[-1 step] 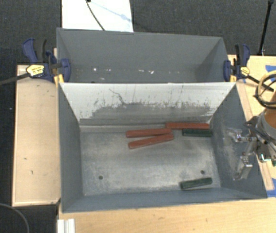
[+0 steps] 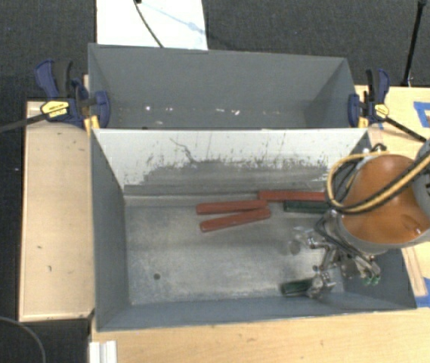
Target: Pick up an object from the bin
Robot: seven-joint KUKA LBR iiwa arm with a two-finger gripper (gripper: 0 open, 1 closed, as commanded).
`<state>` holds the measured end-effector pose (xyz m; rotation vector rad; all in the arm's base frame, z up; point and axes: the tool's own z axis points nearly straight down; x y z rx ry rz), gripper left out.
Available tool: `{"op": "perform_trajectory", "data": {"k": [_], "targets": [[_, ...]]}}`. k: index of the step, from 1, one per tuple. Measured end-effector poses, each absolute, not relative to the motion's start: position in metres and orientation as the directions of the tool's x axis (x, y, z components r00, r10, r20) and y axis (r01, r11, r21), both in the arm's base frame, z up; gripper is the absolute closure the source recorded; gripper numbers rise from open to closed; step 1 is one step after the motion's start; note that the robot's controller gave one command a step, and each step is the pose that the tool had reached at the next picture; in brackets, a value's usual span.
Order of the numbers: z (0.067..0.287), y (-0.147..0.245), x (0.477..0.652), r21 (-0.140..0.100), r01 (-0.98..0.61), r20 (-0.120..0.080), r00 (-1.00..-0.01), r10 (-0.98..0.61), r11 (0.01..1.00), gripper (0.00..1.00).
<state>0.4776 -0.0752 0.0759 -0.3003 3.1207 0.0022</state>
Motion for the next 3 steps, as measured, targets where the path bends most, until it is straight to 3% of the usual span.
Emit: {"op": "perform_trajectory", "data": {"k": [1, 2, 3], "targets": [[0.077, -0.077, 0.476, -0.001, -0.195, -0.004, -0.981, -0.195, 0.981, 1.00], [0.078, -0.077, 0.478, -0.001, -0.199, -0.007, -0.980, -0.199, 0.980, 0.00], [0.072, -0.059, 0.482, -0.002, -0.063, -0.006, -0.998, -0.063, 0.998, 0.00]]}}
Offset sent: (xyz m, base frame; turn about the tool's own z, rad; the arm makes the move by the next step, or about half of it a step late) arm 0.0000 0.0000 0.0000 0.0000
